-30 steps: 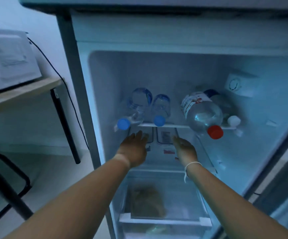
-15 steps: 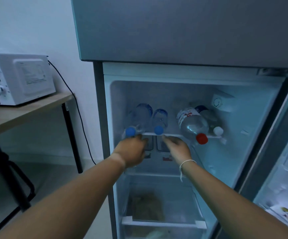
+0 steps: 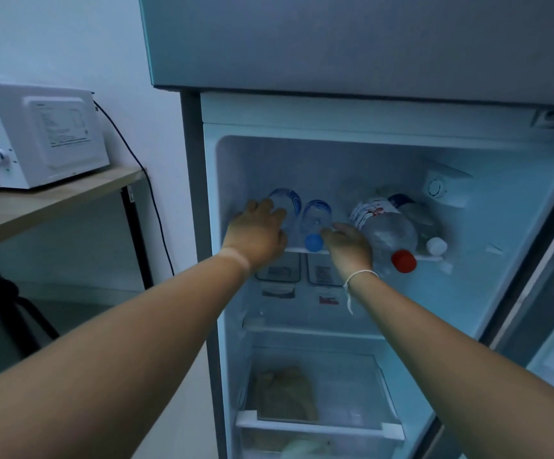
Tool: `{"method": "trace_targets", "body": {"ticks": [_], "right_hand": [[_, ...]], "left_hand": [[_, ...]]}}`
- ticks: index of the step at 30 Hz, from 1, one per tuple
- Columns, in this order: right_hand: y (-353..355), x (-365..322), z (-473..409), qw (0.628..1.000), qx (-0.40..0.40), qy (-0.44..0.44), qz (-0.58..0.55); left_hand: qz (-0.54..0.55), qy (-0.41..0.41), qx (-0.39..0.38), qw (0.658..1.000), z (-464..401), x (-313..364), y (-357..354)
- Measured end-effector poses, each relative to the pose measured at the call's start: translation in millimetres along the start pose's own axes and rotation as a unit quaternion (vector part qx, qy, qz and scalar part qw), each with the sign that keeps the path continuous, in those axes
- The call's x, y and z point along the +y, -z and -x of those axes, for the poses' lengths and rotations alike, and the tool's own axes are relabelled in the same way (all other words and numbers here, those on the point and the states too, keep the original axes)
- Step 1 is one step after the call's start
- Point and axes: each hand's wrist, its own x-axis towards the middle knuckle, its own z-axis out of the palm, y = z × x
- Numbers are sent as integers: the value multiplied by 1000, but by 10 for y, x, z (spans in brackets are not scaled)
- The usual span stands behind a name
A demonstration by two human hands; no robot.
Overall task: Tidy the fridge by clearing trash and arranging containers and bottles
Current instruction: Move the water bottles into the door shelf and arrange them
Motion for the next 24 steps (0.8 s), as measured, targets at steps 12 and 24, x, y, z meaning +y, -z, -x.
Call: {"method": "trace_targets", "body": {"ticks": [12,24], "right_hand": [[-279,33,-611,998,-34,-49,-4],[-380,0,-799,994,-64,-82,17]], "left_hand": [[149,143,-87,975,-679,-91,-273],[181,129,-100,970,-808,-170,-414]]}}
